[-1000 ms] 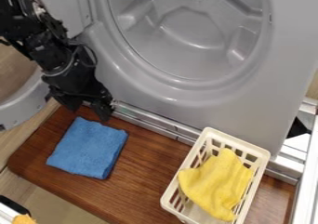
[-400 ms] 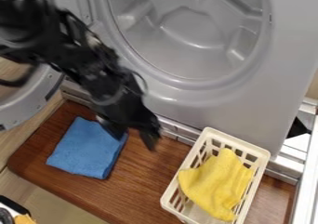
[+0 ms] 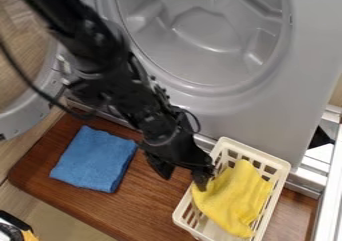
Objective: Move the white basket to the middle of the table
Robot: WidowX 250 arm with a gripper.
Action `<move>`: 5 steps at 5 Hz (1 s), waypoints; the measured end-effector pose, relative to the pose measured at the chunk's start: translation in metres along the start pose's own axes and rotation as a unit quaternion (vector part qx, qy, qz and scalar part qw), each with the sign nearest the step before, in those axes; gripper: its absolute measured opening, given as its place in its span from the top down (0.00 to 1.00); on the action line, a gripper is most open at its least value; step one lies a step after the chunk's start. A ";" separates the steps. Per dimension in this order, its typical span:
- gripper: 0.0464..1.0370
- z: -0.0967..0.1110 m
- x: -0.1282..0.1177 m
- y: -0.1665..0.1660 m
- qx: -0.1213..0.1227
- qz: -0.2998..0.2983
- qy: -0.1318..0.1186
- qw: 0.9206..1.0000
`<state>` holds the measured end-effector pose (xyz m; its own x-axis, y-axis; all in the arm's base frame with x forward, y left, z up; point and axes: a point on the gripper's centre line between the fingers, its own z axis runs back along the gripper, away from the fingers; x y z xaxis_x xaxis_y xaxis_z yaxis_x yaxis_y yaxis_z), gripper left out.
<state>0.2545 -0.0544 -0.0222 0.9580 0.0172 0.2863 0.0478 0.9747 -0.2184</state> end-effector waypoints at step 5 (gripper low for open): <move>0.93 -0.018 0.003 -0.008 0.031 -0.008 0.010 0.999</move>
<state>0.2620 -0.0661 -0.0367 0.9630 -0.0032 0.2697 0.0470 0.9866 -0.1561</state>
